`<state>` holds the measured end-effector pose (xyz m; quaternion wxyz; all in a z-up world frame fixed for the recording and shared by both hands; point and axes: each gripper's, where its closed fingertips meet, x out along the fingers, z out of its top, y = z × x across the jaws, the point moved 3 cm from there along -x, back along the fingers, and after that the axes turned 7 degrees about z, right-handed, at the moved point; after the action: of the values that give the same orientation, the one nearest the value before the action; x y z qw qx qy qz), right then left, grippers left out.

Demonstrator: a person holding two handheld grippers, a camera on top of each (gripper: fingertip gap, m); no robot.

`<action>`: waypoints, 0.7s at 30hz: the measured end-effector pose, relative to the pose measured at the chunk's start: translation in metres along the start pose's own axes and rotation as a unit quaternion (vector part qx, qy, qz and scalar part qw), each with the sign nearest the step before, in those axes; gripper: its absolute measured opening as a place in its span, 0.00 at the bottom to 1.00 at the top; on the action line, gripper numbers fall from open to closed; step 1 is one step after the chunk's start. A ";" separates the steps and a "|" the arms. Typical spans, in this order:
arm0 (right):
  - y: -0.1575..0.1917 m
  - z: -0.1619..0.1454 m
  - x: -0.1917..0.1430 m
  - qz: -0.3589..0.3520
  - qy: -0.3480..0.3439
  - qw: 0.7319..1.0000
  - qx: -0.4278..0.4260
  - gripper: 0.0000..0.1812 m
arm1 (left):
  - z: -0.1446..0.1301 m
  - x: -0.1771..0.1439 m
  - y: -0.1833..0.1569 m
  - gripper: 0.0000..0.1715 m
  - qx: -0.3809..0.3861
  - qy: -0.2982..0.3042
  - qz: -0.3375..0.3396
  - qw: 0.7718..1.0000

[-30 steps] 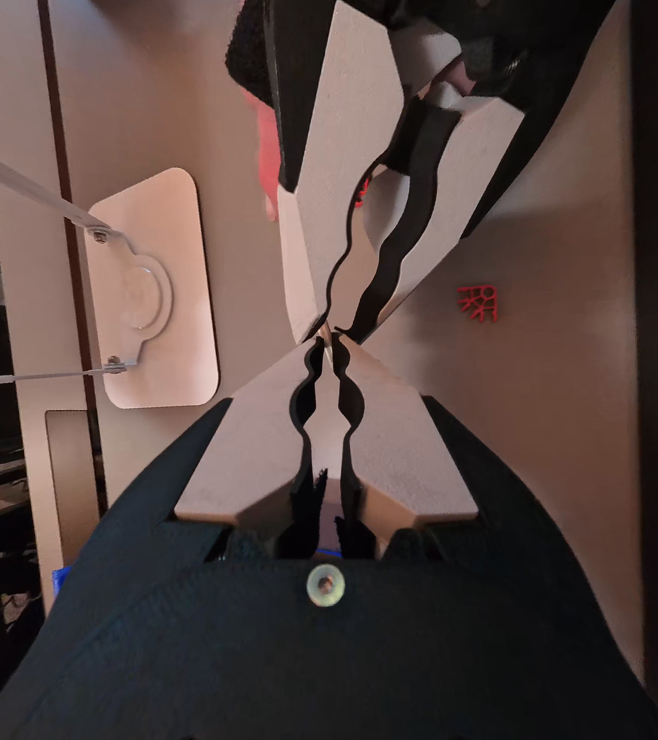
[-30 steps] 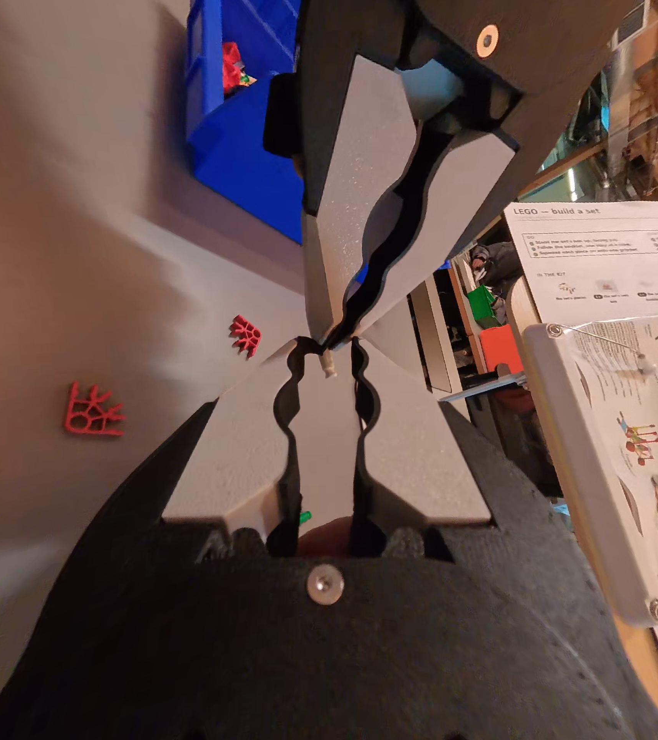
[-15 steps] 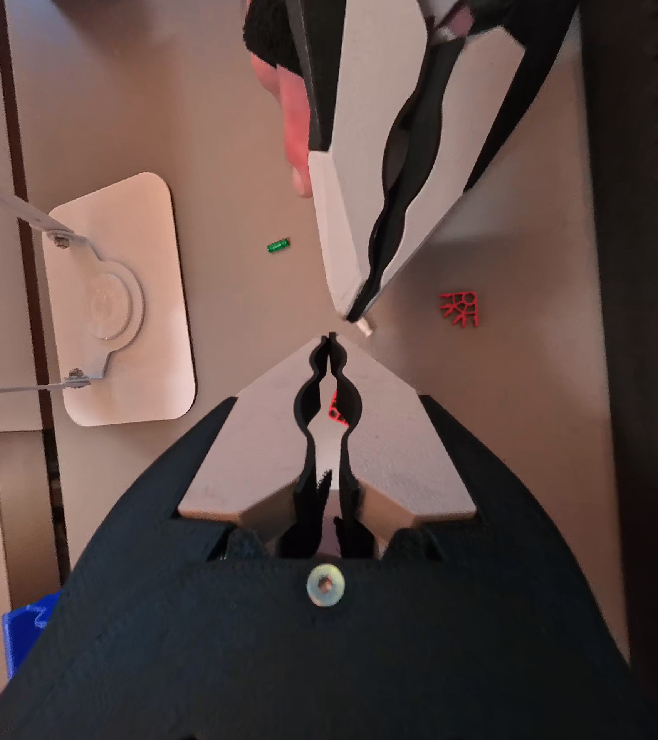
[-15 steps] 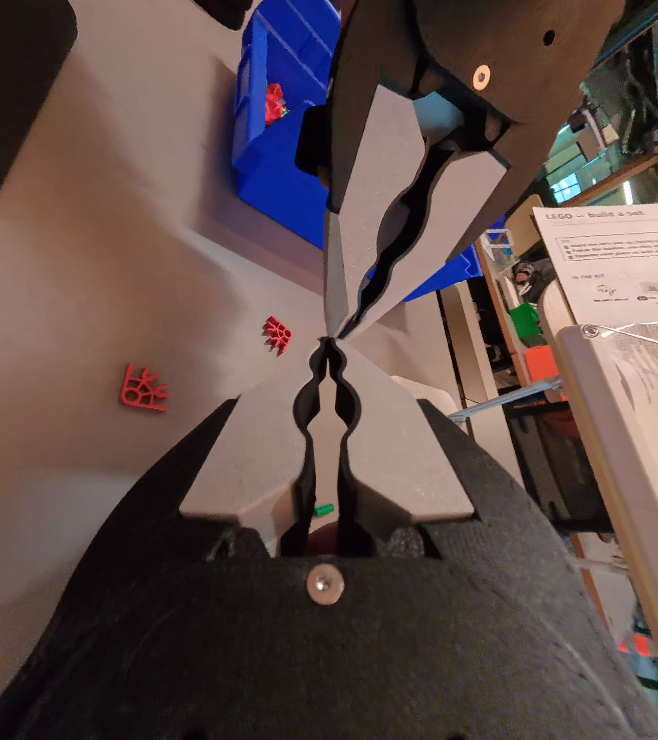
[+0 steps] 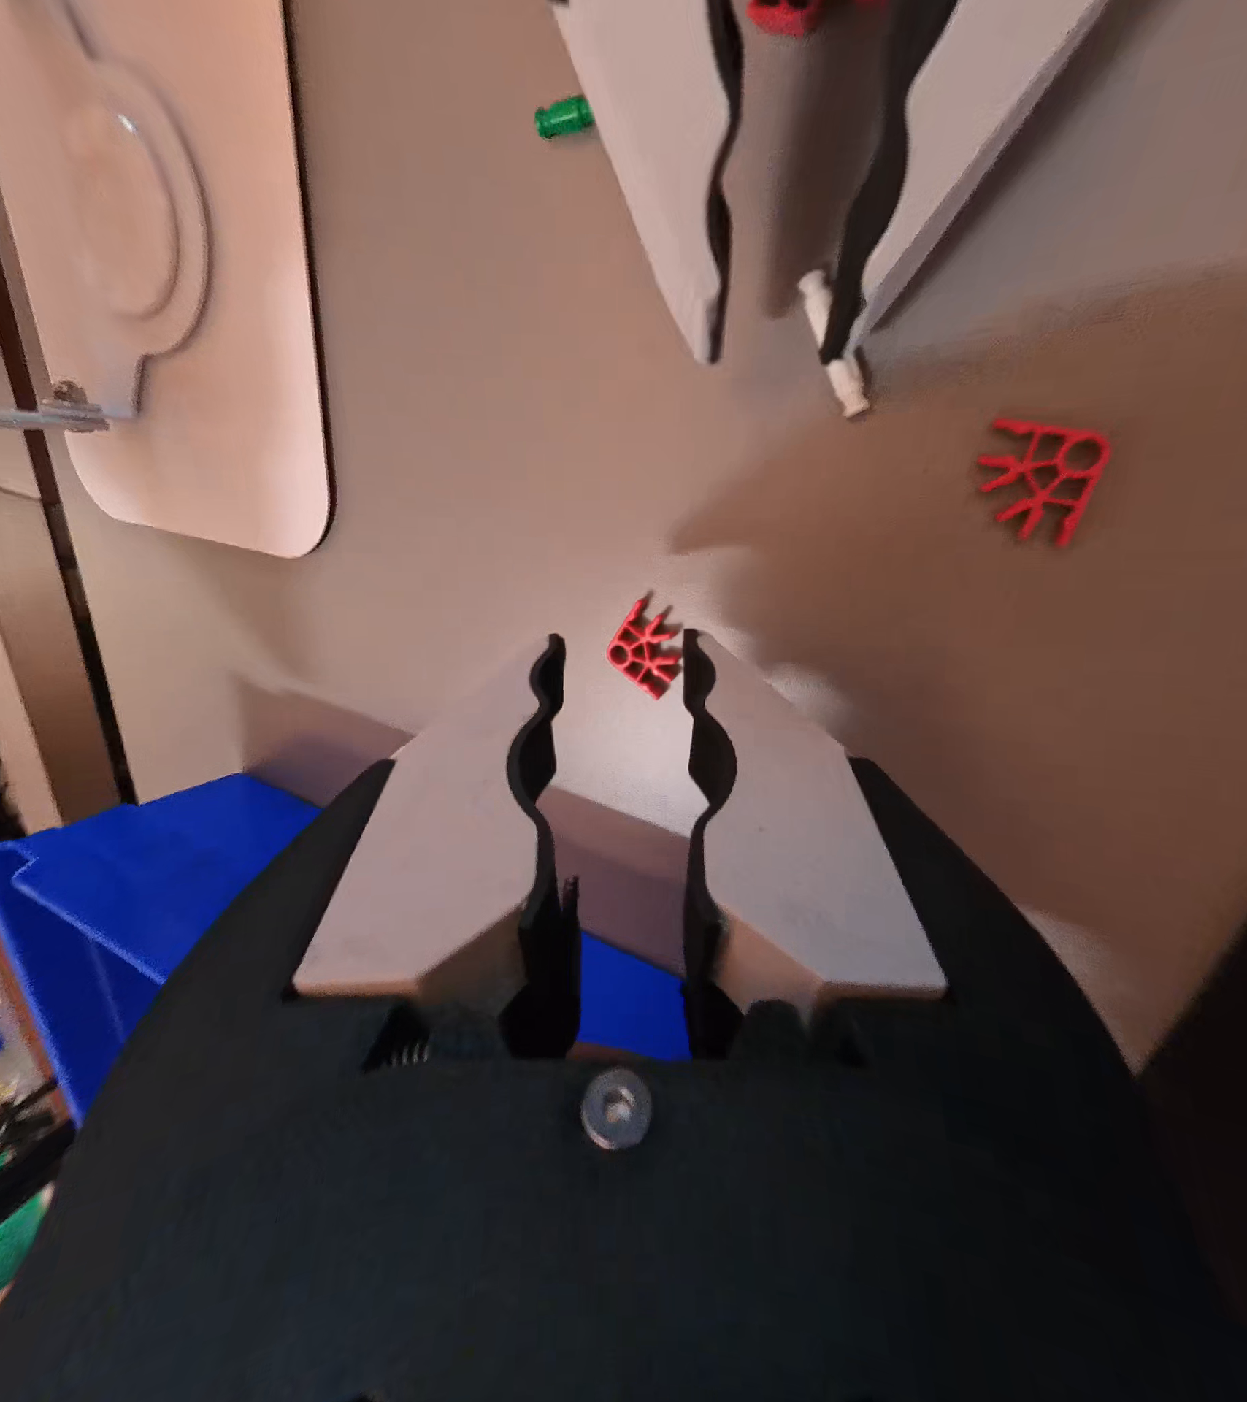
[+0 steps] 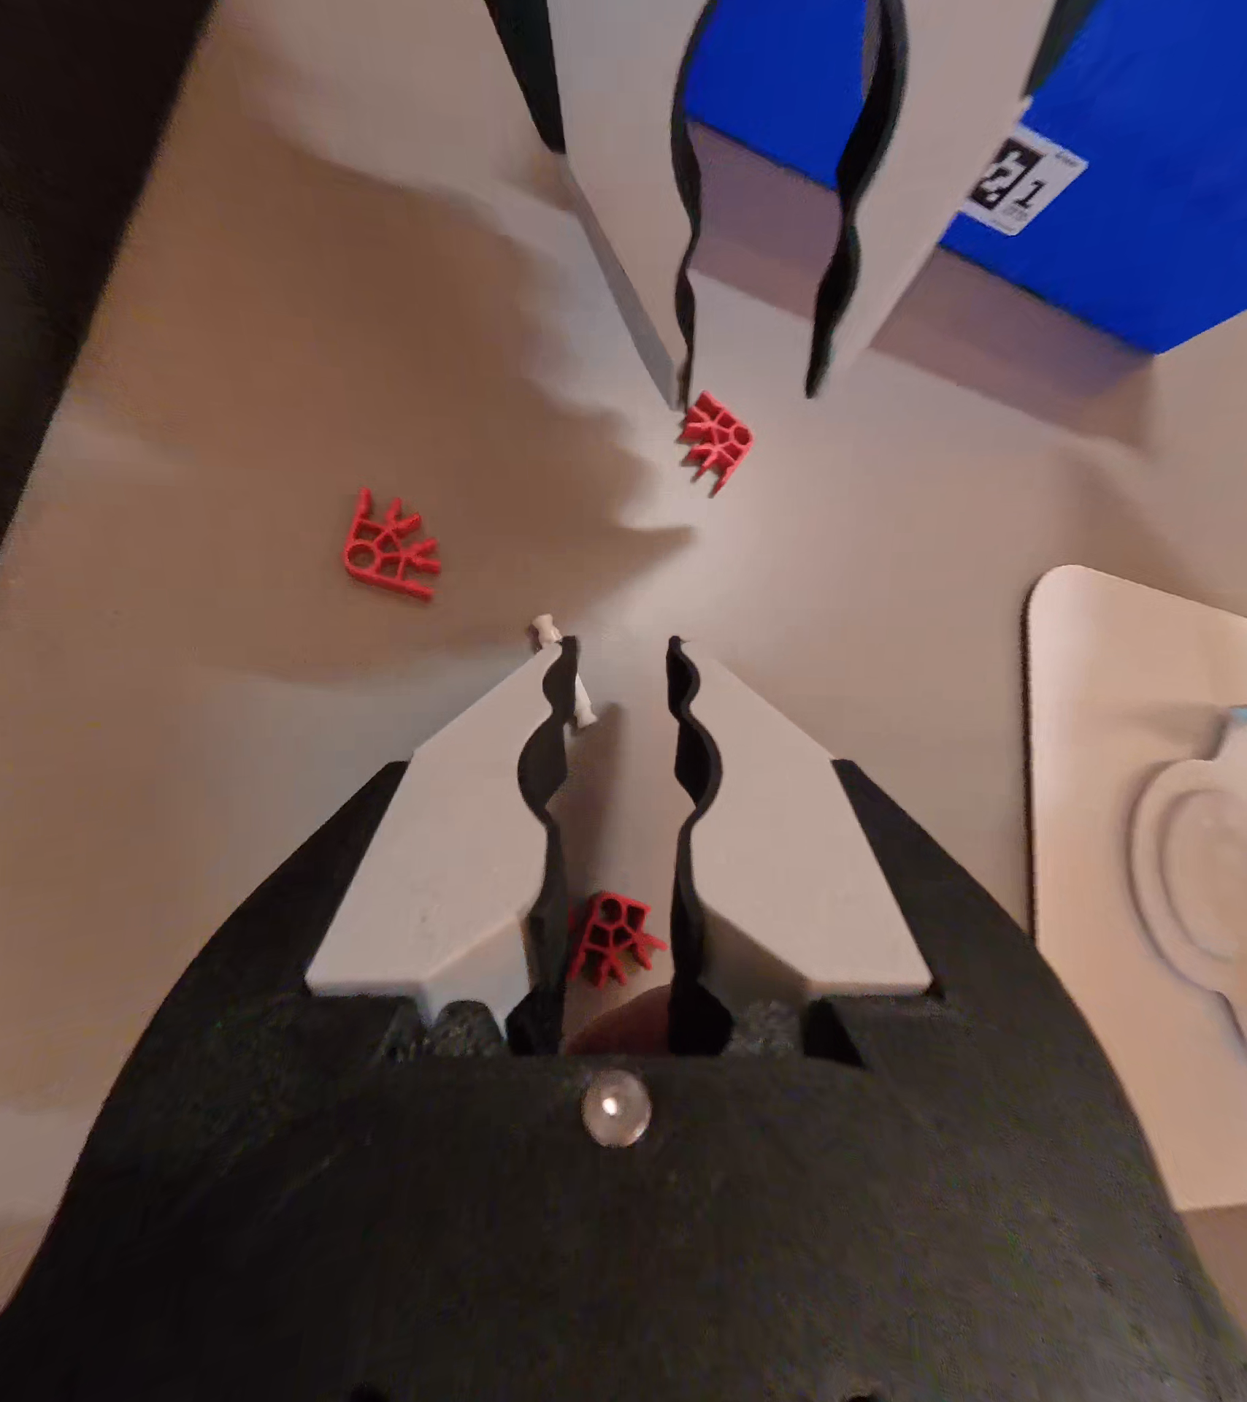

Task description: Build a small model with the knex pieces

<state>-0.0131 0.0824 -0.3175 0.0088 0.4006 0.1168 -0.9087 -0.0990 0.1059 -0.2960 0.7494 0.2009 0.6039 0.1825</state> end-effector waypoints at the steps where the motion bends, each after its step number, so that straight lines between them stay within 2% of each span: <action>1: 0.002 -0.001 0.002 0.011 0.006 1.000 0.006 0.11 | 0.002 0.001 -0.005 0.18 -0.004 0.010 -0.008 1.000; 2: 0.005 -0.002 0.003 0.026 0.015 1.000 0.010 0.10 | 0.004 0.003 -0.014 0.19 -0.018 0.015 -0.034 0.999; 6: 0.012 -0.007 0.004 0.057 0.027 0.998 0.007 0.09 | 0.002 0.012 -0.019 0.25 -0.095 0.000 -0.009 0.995; 10: 0.012 -0.005 0.003 0.070 0.010 0.997 0.024 0.09 | 0.002 0.009 -0.027 0.29 -0.197 -0.051 -0.019 0.979; 13: 0.016 -0.010 0.007 0.081 0.021 0.996 0.021 0.03 | -0.007 0.015 -0.029 0.30 -0.252 -0.058 -0.002 0.966; 15: 0.018 -0.010 0.008 0.086 0.021 0.996 0.024 0.00 | -0.011 0.019 -0.029 0.32 -0.281 -0.072 -0.007 0.957; 20: 0.016 -0.008 0.003 0.081 0.018 0.996 0.035 0.00 | -0.012 0.022 -0.031 0.32 -0.334 -0.104 -0.031 0.936; 21: 0.018 -0.006 -0.003 0.090 0.017 0.995 0.040 0.04 | -0.011 0.022 -0.032 0.33 -0.337 -0.109 -0.030 0.935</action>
<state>-0.0046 0.0657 -0.3236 0.0720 0.4253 0.0439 -0.9011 -0.1047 0.0911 -0.3336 0.8396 -0.0628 0.4274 0.3293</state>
